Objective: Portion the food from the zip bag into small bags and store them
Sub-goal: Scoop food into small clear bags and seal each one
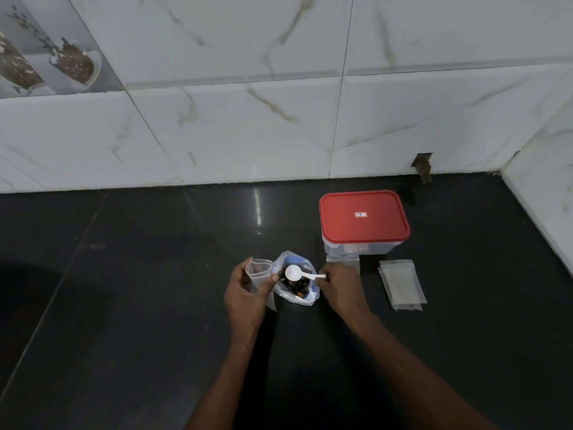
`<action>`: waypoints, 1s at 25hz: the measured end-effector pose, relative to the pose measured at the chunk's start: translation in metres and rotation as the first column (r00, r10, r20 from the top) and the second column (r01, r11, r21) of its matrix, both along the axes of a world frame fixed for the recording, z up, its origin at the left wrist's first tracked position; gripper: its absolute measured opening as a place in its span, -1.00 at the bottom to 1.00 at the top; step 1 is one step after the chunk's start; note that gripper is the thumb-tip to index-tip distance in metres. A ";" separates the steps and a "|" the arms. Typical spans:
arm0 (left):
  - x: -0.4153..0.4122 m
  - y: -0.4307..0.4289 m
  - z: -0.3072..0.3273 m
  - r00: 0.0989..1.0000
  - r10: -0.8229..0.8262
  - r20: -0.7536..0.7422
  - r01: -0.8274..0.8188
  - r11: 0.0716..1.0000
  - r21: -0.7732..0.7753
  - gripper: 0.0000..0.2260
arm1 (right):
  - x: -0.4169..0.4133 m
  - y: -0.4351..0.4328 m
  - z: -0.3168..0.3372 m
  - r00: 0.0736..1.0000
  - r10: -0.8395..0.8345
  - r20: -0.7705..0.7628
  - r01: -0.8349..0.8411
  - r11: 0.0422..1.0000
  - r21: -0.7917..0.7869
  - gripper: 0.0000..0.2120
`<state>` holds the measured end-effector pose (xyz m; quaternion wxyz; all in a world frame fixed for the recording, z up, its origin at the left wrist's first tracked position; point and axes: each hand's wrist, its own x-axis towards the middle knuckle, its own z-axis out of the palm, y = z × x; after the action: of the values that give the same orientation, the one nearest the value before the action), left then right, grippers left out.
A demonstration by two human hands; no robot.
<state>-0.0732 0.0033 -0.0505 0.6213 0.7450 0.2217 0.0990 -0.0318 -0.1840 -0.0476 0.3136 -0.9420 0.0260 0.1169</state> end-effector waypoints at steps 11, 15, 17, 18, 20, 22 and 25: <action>-0.013 -0.016 -0.019 0.993 -0.003 -0.117 -0.045 0.912 -0.408 -0.76 | -0.020 0.018 0.001 0.949 0.245 0.197 -0.202 0.955 -0.216 -0.77; -0.010 -0.025 -0.009 0.997 0.003 -0.072 -0.034 0.897 -0.440 -0.76 | -0.014 0.016 -0.001 0.996 0.004 0.090 -0.008 0.999 0.046 -0.82; -0.007 -0.027 -0.006 0.998 -0.006 -0.064 -0.021 0.914 -0.405 -0.75 | -0.008 0.009 -0.004 0.992 -0.124 0.015 0.119 0.972 0.202 -0.85; -0.007 -0.027 -0.006 0.998 0.001 -0.064 -0.026 0.922 -0.386 -0.75 | -0.007 0.007 -0.003 0.984 -0.175 -0.021 0.174 0.947 0.269 -0.85; -0.007 -0.026 -0.007 0.998 0.015 -0.063 -0.036 0.939 -0.342 -0.75 | -0.007 0.004 0.000 0.962 -0.255 -0.094 0.271 0.884 0.381 -0.85; -0.010 -0.024 -0.009 0.998 0.015 -0.066 -0.031 0.966 -0.258 -0.72 | -0.008 0.001 0.003 0.942 -0.293 -0.165 0.336 0.830 0.445 -0.86; -0.012 -0.024 -0.010 0.997 -0.026 -0.078 0.022 0.998 -0.058 -0.64 | -0.010 -0.004 0.008 0.936 -0.325 -0.136 0.350 0.811 0.469 -0.83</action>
<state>-0.0850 -0.0204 -0.0608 0.6342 0.7329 0.2399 0.0558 -0.0417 -0.1879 -0.0392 0.5552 -0.8097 0.1702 0.0851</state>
